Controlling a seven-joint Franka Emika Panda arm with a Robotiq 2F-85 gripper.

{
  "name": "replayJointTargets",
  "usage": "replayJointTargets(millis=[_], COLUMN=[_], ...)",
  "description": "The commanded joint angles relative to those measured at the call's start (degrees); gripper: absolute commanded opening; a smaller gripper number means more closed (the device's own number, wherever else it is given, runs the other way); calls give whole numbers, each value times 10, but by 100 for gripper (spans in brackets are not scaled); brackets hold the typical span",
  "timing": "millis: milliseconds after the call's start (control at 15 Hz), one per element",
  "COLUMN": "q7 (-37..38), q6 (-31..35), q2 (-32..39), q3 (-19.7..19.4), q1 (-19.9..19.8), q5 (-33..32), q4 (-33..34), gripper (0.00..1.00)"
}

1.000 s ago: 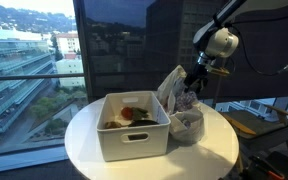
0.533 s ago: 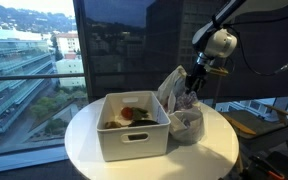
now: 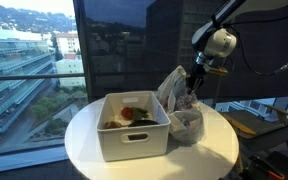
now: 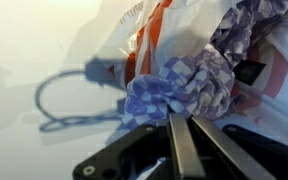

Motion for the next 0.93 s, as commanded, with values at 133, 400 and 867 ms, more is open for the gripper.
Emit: replayJointTargets(millis=[133,400,867], q7=[12,19,-93], q6=[11,10,-153], q2=[-67,-100,-108], q3=[19,24,39], q1=[5,14,41], q5=[-26,-44,9], q4=[-39,-57,-46], gripper=[12,9,7])
